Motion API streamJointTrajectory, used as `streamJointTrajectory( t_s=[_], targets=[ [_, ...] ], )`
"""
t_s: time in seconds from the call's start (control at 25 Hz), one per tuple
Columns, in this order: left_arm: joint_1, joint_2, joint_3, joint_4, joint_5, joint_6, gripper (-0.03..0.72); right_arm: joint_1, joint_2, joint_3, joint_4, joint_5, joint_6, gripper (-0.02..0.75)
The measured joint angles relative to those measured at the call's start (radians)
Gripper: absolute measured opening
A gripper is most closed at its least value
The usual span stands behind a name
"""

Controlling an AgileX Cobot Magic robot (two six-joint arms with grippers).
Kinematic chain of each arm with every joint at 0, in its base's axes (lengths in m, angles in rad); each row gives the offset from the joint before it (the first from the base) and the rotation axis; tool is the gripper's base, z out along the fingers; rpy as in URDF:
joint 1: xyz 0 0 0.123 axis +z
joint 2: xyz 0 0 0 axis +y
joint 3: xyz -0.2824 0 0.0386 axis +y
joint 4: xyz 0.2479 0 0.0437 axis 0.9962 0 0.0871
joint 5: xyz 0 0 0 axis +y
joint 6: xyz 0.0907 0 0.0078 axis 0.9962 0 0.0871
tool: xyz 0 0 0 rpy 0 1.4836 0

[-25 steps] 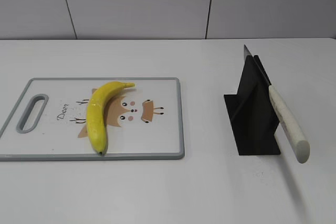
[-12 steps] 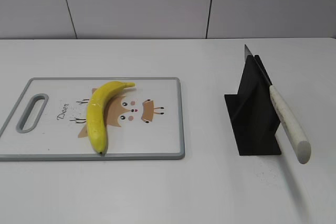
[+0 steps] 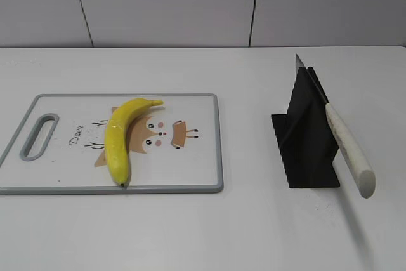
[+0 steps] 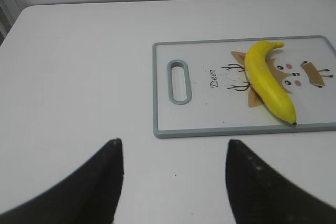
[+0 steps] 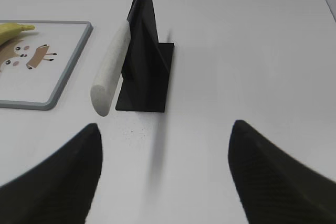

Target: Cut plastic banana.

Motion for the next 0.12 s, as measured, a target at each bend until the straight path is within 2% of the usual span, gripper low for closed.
streamJointTrajectory(
  t_s=[0.12],
  targets=[
    [0.000,0.000,0.000,0.000,0.000,0.000,0.589,0.000,0.000,0.000,0.001,0.000,0.000,0.585]
  ],
)
